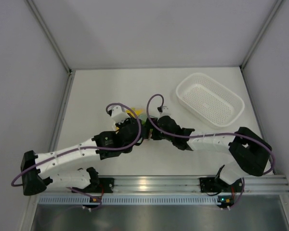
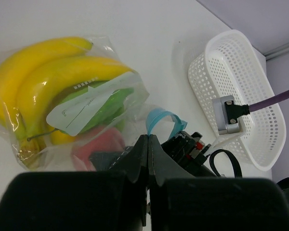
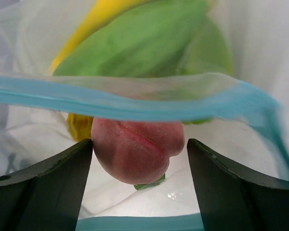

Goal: Open the zip-top bag and remove the fake food

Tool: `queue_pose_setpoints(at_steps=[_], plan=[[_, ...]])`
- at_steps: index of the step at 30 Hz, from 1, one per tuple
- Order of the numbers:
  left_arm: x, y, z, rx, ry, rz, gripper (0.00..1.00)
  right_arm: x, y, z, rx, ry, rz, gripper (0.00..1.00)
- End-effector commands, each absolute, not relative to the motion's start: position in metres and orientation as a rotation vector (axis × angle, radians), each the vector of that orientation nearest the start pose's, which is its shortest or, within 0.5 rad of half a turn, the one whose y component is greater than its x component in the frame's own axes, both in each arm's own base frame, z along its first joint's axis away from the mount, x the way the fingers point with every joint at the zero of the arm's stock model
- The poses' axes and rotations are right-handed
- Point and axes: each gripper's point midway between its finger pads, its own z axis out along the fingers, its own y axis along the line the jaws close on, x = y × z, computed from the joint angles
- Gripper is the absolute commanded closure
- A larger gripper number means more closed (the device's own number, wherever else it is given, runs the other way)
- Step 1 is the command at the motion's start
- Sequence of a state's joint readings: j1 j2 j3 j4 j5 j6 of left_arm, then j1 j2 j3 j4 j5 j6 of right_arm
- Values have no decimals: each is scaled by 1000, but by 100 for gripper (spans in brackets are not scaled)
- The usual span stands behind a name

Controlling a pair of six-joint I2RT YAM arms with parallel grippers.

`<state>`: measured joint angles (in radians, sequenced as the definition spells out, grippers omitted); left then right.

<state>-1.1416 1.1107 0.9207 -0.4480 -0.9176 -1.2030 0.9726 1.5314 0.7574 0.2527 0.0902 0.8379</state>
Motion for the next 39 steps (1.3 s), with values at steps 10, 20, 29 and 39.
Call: queue_pose_setpoints(at_steps=[10, 20, 29, 39], plan=[[239, -242, 242, -563, 1853, -566, 100, 248, 339, 123, -207, 2144, 796, 17], [241, -247, 227, -571, 1877, -545, 100, 248, 381, 124, -307, 2138, 943, 16], [237, -247, 211, -592, 1905, -550, 100, 247, 398, 94, -336, 2198, 951, 13], [237, -236, 206, -593, 1886, -513, 100, 245, 386, 126, -333, 2129, 939, 50]])
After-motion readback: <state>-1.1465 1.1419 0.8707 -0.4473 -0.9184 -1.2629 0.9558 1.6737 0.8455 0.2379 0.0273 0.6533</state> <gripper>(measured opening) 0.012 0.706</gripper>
